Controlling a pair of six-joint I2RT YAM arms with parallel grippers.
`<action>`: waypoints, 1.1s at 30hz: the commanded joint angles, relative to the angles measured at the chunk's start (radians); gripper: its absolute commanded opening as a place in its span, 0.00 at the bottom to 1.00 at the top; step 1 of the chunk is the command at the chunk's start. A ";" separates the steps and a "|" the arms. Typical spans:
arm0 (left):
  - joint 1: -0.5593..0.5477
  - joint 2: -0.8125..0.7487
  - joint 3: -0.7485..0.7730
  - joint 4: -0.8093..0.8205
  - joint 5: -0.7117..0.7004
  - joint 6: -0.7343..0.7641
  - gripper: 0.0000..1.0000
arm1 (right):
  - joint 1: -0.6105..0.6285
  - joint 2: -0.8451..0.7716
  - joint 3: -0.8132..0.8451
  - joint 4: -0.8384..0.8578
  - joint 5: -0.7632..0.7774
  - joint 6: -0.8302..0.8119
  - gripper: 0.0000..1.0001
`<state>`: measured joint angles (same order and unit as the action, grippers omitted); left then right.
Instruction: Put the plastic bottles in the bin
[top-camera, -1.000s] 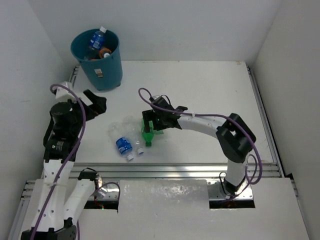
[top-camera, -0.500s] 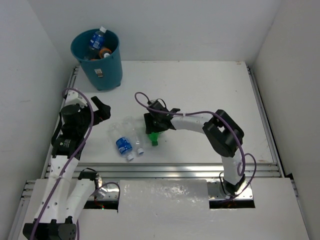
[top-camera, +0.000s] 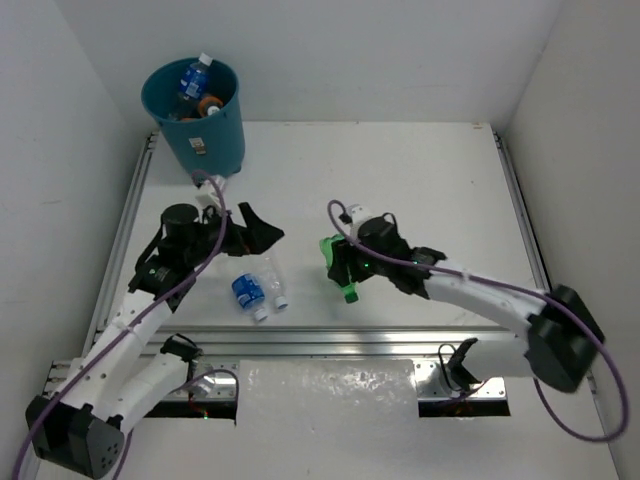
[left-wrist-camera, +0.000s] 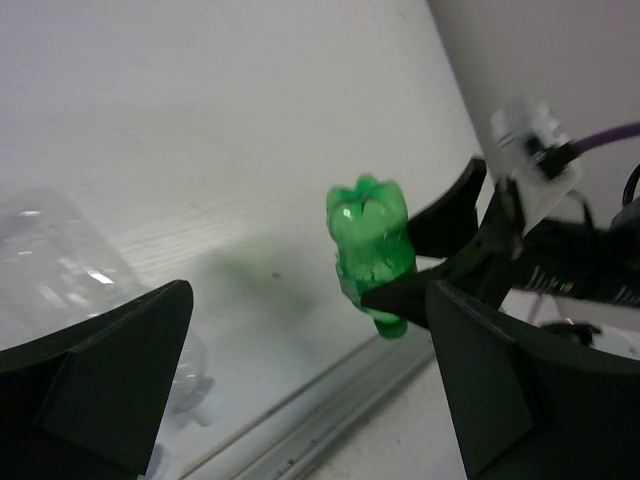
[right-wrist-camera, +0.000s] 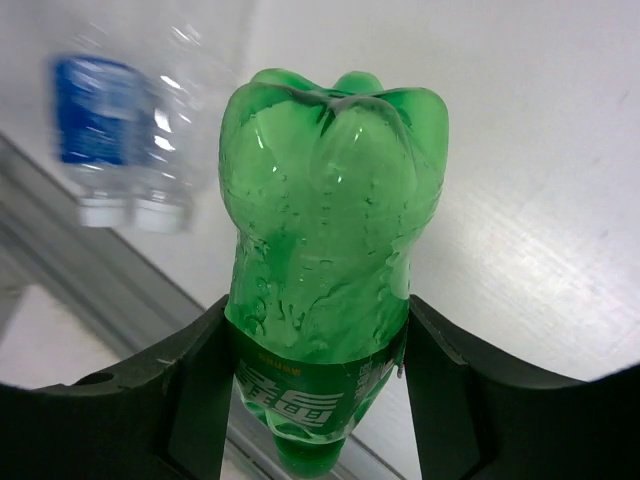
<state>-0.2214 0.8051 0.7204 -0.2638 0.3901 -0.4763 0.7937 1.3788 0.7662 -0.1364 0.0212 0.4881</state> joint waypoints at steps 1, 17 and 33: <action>-0.105 0.035 0.013 0.191 0.126 -0.086 1.00 | -0.039 -0.238 -0.028 0.096 -0.119 -0.103 0.18; -0.581 0.328 0.189 0.502 0.096 -0.042 0.89 | -0.042 -0.624 -0.094 0.101 -0.533 -0.207 0.14; -0.437 0.341 0.514 -0.005 -0.361 0.030 0.00 | -0.044 -0.744 -0.027 -0.186 -0.028 -0.223 0.99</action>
<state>-0.7628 1.1549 1.1019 -0.1307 0.2279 -0.4671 0.7494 0.6506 0.6762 -0.1761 -0.2531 0.2855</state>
